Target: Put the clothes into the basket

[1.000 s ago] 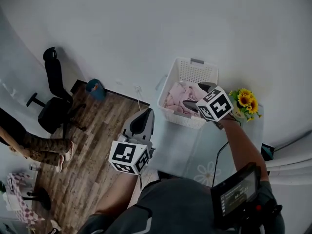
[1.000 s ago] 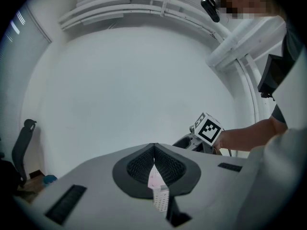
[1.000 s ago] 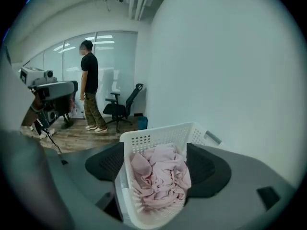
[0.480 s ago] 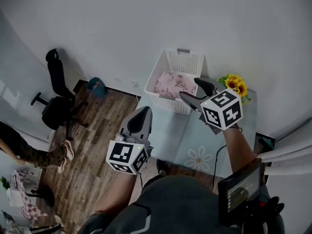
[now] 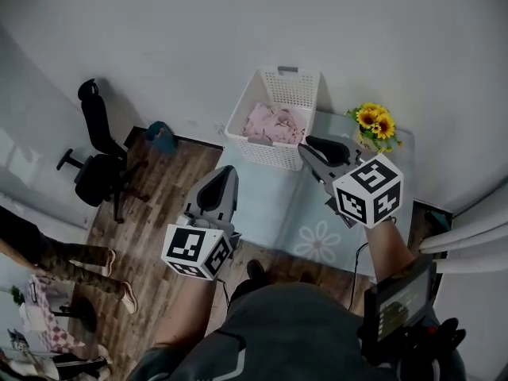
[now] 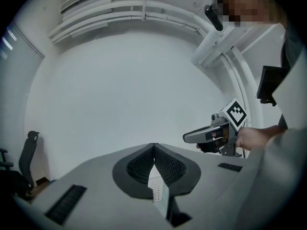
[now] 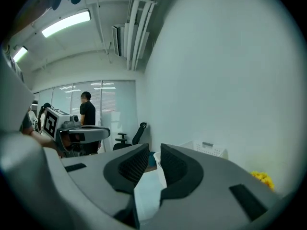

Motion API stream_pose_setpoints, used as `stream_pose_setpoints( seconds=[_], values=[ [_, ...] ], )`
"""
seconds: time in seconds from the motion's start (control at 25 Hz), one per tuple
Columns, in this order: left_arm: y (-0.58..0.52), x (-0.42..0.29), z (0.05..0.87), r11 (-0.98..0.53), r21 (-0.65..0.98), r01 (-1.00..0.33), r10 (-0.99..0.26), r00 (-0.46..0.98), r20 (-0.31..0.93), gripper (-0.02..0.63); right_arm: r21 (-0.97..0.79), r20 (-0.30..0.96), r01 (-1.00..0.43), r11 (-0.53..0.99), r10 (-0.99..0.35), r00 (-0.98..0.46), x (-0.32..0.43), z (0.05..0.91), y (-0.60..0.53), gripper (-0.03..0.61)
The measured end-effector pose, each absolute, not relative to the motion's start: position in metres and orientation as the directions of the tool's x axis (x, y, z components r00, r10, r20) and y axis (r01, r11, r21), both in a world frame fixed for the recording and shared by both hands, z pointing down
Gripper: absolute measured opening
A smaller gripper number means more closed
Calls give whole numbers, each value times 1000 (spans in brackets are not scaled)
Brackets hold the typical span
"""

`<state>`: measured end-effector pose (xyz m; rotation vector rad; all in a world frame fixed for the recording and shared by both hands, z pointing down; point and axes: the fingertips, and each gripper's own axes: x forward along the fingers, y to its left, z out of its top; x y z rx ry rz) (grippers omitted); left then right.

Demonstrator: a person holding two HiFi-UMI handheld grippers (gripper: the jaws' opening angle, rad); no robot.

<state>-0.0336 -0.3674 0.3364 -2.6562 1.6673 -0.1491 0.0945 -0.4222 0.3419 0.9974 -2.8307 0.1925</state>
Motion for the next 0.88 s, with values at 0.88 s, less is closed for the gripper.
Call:
stream_pose_setpoints(
  seconds=[0.88],
  values=[
    [-337,-97,324,-534,-8,-845,-844,533,50,9,-131,72,-781,611,-779,-622,62,313,-369,14]
  ],
)
